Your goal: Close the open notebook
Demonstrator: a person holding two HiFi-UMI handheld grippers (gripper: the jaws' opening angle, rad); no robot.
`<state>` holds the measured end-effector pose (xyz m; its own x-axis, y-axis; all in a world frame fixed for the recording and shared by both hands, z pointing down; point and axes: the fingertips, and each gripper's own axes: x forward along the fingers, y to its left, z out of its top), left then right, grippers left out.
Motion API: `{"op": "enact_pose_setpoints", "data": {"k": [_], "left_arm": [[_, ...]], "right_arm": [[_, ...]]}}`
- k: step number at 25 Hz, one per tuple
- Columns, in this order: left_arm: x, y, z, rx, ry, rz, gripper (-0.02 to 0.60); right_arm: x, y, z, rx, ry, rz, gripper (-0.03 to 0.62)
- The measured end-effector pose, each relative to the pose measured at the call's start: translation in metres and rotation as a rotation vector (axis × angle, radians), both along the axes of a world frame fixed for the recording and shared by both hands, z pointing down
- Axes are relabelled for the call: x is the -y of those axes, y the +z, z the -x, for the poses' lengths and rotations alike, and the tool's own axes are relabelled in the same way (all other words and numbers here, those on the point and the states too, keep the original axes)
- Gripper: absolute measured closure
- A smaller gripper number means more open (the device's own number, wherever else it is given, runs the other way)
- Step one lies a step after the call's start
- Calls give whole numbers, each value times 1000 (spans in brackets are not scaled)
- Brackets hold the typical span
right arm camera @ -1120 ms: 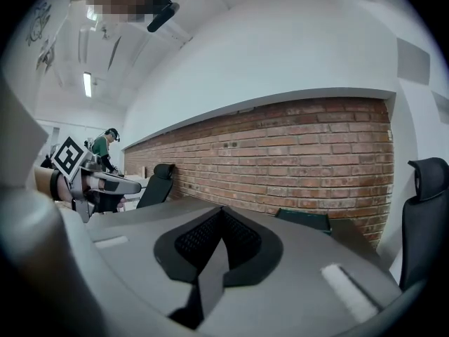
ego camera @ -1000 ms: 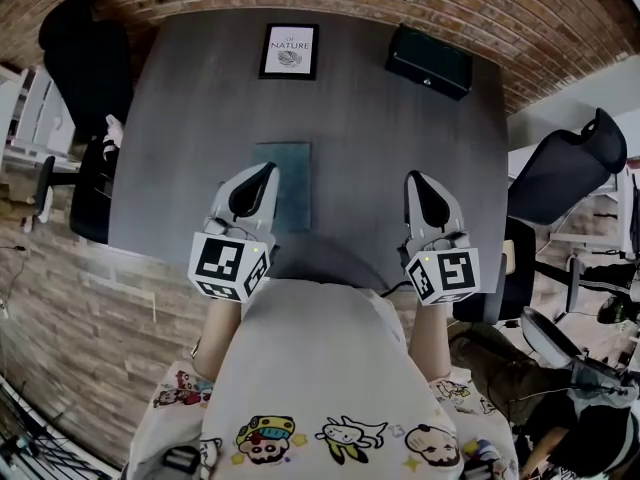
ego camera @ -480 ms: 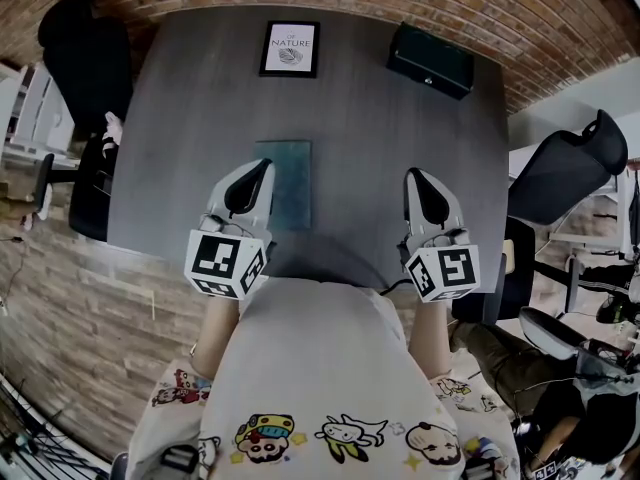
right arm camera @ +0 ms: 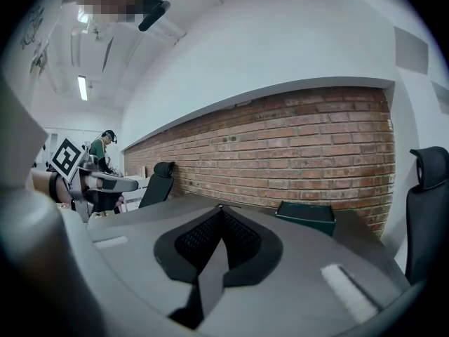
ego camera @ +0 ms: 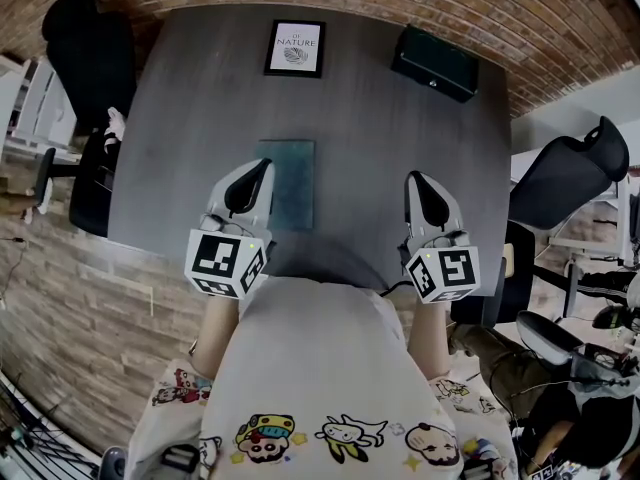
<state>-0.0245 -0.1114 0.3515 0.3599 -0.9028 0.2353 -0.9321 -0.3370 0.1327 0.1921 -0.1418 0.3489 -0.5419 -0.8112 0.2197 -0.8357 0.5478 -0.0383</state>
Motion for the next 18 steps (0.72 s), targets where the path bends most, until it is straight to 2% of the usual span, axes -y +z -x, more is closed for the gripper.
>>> {"op": "enact_pose_setpoints", "data": {"k": [18], "left_arm": [[0, 1, 4, 3, -7, 3, 583]], "right_arm": [[2, 3, 6, -2, -12, 5, 586]]}}
